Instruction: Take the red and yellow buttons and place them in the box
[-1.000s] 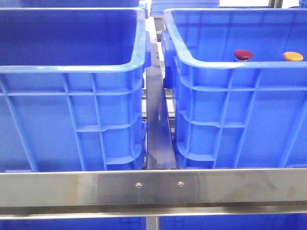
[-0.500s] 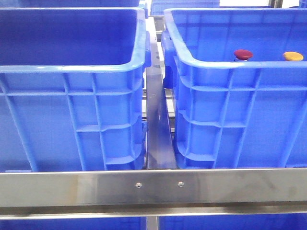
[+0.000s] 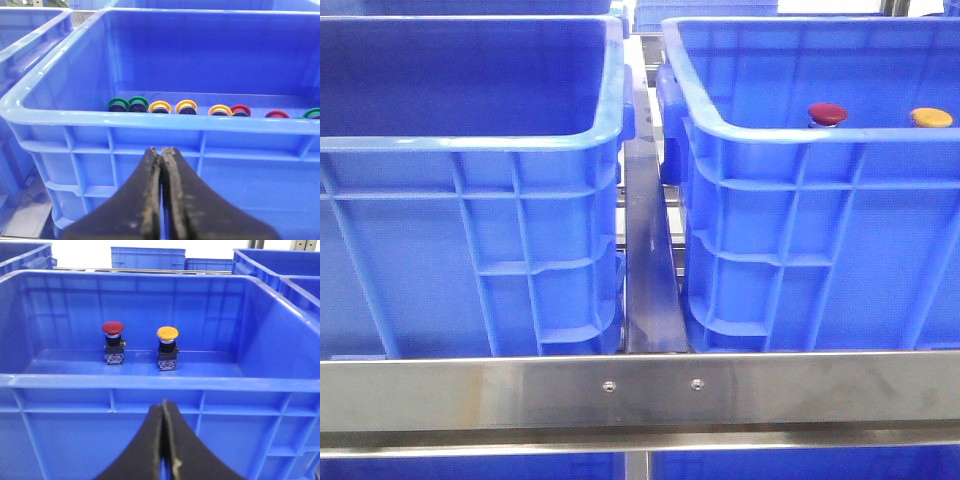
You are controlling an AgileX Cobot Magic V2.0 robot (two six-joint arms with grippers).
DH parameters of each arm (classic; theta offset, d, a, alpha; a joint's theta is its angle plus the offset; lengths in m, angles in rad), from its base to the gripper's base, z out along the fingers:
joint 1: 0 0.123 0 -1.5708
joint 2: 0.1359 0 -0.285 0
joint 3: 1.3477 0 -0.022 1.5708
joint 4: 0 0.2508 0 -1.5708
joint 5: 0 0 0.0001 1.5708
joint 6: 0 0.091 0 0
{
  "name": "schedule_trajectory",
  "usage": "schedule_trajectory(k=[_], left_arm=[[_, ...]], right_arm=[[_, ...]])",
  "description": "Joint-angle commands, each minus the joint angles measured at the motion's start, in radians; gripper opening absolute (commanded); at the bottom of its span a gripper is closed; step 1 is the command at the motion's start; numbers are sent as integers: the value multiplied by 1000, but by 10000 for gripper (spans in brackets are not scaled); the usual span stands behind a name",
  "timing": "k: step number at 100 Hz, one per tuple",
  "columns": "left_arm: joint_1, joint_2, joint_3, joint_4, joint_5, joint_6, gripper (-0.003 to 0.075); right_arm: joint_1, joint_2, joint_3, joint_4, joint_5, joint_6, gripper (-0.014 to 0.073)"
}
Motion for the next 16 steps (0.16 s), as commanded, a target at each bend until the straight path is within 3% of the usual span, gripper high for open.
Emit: schedule_trajectory(k=[1, 16], left_arm=[[3, -29, 53, -10, -80, -10, -20], [3, -29, 53, -10, -80, -10, -20]], right_arm=[[-6, -24, -16, -8, -74, -1, -68], [-6, -24, -17, -8, -74, -1, -68]])
